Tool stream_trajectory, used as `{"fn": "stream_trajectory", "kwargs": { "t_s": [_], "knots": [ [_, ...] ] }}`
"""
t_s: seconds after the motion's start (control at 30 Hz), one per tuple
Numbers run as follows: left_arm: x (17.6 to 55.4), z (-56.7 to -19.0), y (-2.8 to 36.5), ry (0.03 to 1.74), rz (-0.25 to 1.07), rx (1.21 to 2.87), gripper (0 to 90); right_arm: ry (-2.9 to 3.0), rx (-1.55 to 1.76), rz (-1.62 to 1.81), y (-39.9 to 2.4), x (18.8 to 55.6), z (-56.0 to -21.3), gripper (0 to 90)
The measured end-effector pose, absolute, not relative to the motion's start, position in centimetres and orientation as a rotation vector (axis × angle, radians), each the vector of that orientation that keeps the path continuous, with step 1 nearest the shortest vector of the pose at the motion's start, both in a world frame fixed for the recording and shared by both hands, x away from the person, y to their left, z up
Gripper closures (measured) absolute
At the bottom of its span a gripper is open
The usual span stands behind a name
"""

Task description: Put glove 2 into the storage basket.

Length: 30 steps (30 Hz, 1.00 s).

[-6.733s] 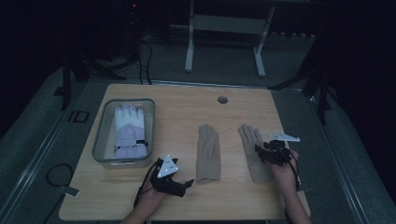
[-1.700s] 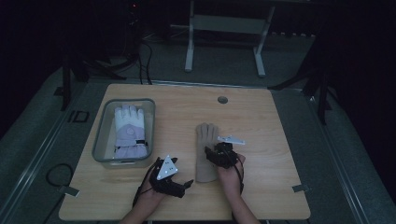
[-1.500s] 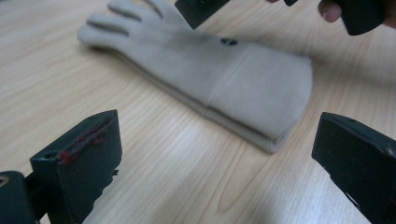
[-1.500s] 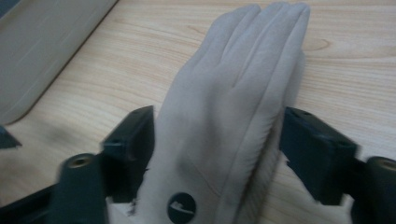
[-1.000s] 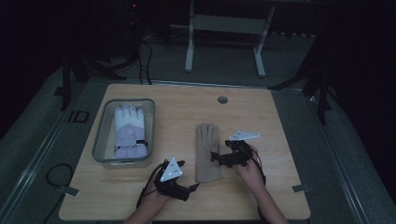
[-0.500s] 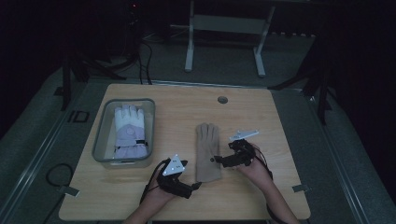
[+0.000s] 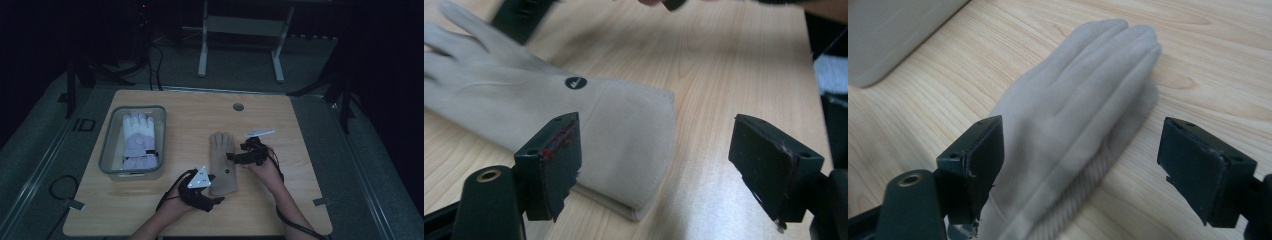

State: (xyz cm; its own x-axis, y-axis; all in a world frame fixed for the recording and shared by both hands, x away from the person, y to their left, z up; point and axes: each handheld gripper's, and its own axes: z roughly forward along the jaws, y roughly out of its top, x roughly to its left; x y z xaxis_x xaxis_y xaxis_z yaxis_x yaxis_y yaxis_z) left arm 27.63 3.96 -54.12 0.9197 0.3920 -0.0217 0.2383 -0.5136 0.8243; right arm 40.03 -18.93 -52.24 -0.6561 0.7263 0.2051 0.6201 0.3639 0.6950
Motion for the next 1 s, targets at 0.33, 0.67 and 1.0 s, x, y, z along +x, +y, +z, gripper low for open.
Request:
{"fn": "stream_trajectory", "kwargs": {
  "t_s": [0.33,0.67,1.0],
  "knots": [
    [28.9,-54.8,2.6,0.400,0.194,2.196,23.1,2.457,1.367,1.218,-18.4,42.1,-53.3,18.5],
    [29.5,-55.8,2.2,0.384,0.175,2.281,36.7,2.528,1.364,1.190,-18.3,41.9,-55.1,28.7],
    [29.7,-55.7,1.8,0.372,0.188,2.331,39.7,2.609,1.241,1.140,-17.4,41.4,-54.7,63.6]
  ]
}}
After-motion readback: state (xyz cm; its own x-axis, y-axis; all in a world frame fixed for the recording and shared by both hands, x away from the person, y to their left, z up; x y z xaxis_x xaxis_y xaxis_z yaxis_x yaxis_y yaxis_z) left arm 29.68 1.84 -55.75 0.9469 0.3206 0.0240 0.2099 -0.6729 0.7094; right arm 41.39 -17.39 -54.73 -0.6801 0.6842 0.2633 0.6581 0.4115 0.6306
